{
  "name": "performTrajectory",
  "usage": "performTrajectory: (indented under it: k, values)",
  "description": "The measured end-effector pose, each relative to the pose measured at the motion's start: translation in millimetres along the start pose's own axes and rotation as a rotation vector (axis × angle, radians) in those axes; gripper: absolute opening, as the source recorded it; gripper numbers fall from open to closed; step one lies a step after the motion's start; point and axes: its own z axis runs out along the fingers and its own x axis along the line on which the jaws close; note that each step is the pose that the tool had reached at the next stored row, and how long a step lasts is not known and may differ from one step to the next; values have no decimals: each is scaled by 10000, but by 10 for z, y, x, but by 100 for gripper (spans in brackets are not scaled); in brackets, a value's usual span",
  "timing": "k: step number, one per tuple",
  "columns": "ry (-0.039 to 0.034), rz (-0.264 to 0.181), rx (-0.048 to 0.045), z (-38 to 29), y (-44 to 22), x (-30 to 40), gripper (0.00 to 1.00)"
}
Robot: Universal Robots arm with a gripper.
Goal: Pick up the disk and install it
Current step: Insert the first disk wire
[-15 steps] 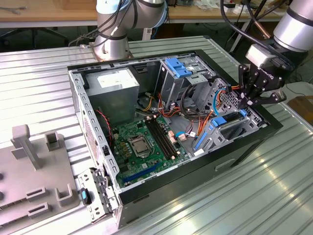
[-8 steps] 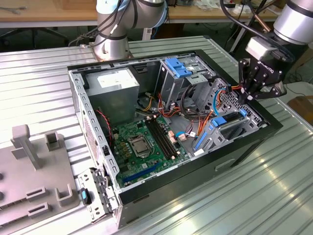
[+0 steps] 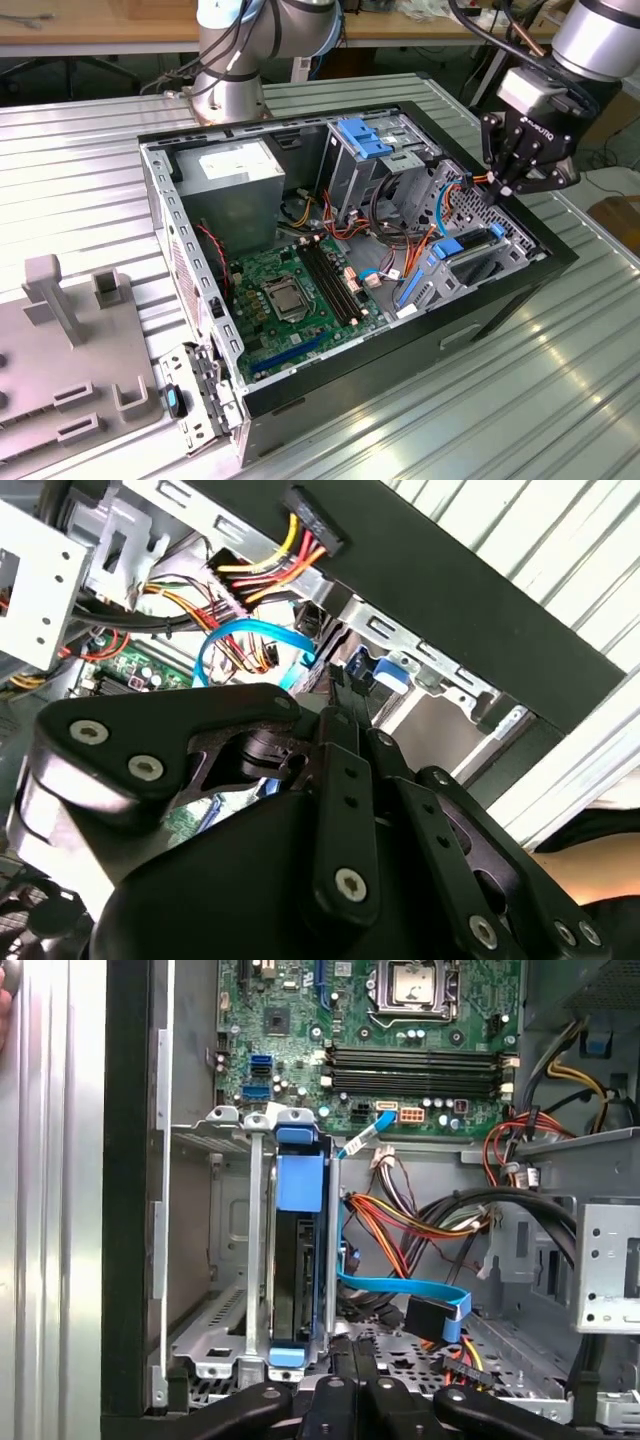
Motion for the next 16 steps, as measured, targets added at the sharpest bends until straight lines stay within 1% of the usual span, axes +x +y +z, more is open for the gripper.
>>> performTrajectory:
  k: [1,3,4,6,11,16]
  values:
    - [-5,-220,5,-1,-1,-16,11]
    - [-11,-359,8,-1,-2,-38,11]
    - [-12,-446,10,-2,-3,-61,11]
    - [-9,-476,11,-2,-6,-80,11]
    - [82,-480,4,-16,-41,-147,11]
    - [188,-482,-5,-25,-78,-233,11]
